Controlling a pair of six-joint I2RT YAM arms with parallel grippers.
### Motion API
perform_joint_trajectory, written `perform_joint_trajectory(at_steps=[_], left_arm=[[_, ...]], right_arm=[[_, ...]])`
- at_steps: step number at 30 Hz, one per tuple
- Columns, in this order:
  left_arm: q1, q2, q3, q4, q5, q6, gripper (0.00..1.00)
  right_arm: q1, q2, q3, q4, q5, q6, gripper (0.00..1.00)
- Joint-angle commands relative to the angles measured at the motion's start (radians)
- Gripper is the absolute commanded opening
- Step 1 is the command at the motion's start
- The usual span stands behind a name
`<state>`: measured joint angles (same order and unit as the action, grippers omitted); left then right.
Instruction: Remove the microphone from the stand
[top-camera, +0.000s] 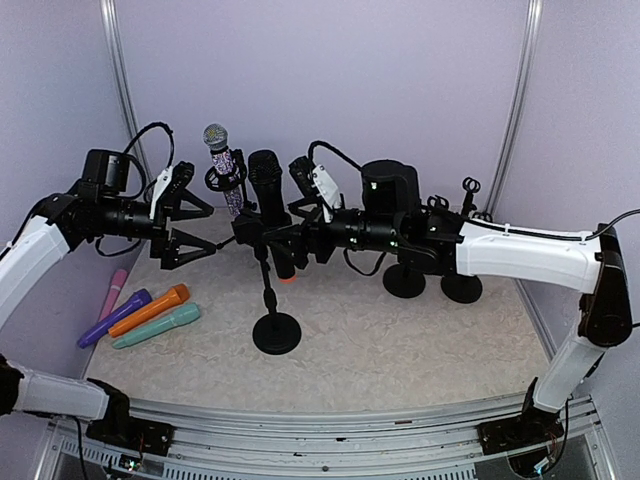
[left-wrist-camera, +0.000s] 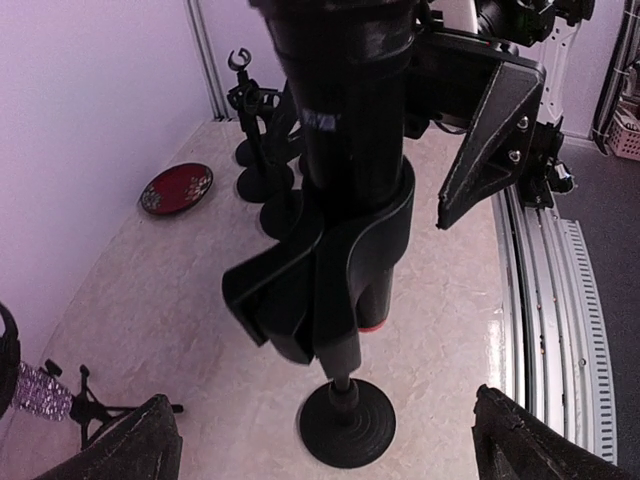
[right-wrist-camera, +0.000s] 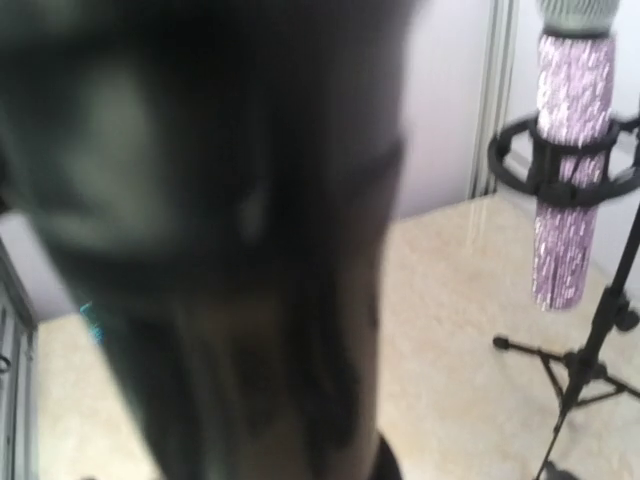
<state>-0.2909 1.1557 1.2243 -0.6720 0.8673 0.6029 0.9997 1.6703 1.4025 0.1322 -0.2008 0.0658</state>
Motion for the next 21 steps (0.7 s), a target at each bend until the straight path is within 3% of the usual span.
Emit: perform_joint_trajectory(at_steps=[1, 6, 14, 21], left_arm=[[-0.08, 0.072, 0.089, 0.021, 0.004, 0.005, 0.99], [-0.148, 0.165, 0.163, -0.025, -0.014, 0.045, 0.97], [-0.166, 0.205, 0.214, -0.075, 0.002, 0.171, 0.87], [-0.167, 0.273, 0.272, -0.164, 0.033, 0.244, 0.8]], right_arm=[[0.006, -0.044, 0.077, 0.008, -0.056, 0.003, 0.93], [0.005, 0.042, 0.26, -0.16, -0.136, -0.026, 0.85], [0.004, 0.08, 0.319, -0.212, -0.163, -0.024, 0.65], [0.004, 0.099, 0.336, -0.241, -0.182, -0.034, 0.61]])
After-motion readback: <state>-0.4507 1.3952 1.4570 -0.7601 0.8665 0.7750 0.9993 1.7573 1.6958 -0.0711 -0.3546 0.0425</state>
